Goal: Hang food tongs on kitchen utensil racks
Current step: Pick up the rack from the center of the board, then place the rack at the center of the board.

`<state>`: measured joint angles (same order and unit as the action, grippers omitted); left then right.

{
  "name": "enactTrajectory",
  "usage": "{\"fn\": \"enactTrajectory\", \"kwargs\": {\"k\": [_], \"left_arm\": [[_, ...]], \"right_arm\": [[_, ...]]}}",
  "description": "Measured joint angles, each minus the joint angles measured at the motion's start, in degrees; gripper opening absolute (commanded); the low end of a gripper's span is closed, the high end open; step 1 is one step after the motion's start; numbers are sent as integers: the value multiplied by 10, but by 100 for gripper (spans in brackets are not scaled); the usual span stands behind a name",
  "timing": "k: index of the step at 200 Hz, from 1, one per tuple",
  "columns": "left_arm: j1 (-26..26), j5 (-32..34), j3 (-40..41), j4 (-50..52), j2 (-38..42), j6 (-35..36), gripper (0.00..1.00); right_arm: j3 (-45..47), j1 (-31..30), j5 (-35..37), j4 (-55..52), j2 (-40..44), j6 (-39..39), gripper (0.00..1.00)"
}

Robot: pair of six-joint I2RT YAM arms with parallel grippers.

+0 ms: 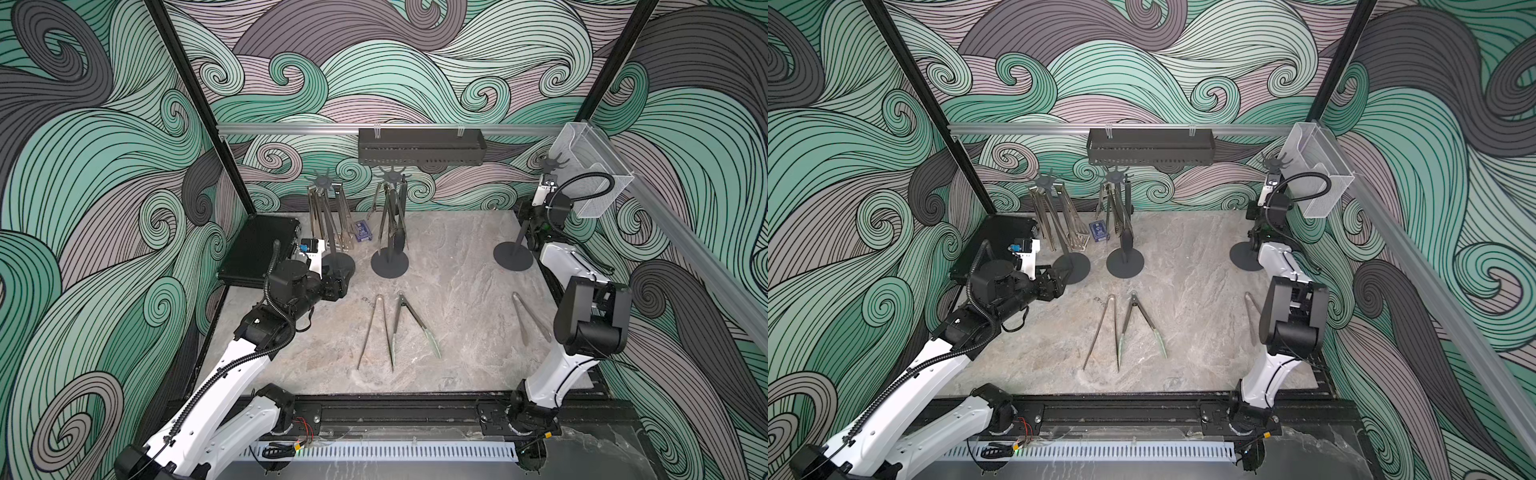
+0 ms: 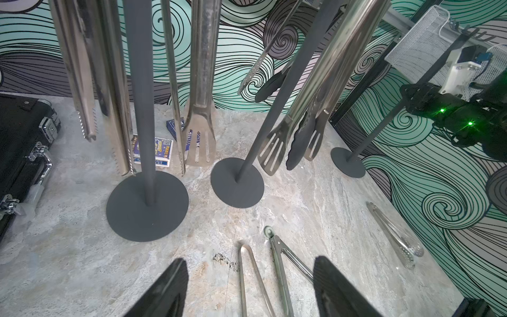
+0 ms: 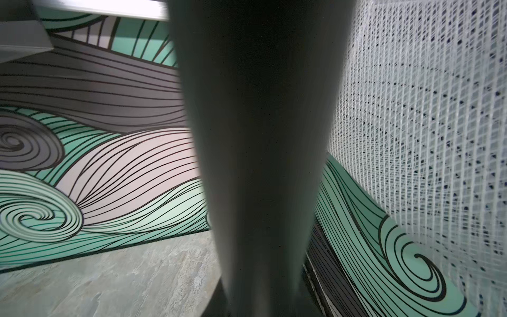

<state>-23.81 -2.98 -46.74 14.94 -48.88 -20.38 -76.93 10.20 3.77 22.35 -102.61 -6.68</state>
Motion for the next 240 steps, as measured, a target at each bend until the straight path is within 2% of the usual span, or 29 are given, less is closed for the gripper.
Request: {"fn": "enactTrajectory", "kwargs": {"k": [43,79,101,147,191,240], "left_arm": [[0,4,1,21,19,0,71],[0,4,1,40,36,-1,71],[0,4,3,49,47,-1,71],[0,4,11,62,64,-4,71],[0,3,11,70,64,-5,71],[0,2,11,72,64,-5,71]], "right_arm": [[62,-39,-37,-64,93,5,0],[109,-114,-55,-82,182,21,0],[120,-172,-53,-80,209,22,0],[121,-260,-50,-60,186,26,0],[120,-278,-35,-44,130,24,0],[118,-282,-25,-23,127,26,0]]}}
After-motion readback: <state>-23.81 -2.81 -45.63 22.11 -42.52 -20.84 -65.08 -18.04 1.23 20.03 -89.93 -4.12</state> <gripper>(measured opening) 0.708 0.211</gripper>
